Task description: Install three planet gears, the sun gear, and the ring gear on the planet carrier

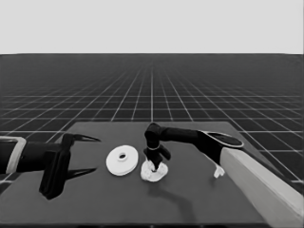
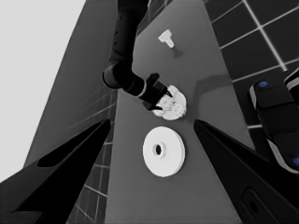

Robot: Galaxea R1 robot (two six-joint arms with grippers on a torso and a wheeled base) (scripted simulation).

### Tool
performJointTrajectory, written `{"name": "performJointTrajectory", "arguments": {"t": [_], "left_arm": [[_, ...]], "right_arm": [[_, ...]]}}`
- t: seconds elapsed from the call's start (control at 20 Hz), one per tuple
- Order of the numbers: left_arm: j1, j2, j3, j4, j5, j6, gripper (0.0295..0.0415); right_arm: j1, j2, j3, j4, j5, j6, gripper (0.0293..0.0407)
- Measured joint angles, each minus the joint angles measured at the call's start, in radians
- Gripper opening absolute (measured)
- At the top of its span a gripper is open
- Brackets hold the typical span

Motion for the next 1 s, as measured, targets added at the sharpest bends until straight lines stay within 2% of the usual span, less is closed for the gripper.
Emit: {"name": "performJointTrajectory", "arguments": {"t": [0.5, 0.6, 0.65, 0.75, 1.0], "left_arm": [[0.0, 0.0, 0.0, 0.0, 0.0, 0.0, 0.0385], [0.0, 0.0, 0.0, 0.0, 0.0, 0.0, 0.0385], [0.0, 0.0, 0.0, 0.0, 0.0, 0.0, 0.0385], [0.0, 0.0, 0.0, 0.0, 0.0, 0.0, 0.0385], [0.0, 0.0, 0.0, 0.0, 0.0, 0.0, 0.0385]], "right_arm": [[0.0, 0.0, 0.0, 0.0, 0.0, 0.105, 0.031], [0.0, 0.0, 0.0, 0.0, 0.0, 0.115, 0.0369], [0.0, 0.0, 0.0, 0.0, 0.0, 0.117, 0.038], [0.0, 0.0, 0.0, 0.0, 0.0, 0.119, 0.0384], [0.0, 0.0, 0.0, 0.0, 0.0, 0.12, 0.0385]]}}
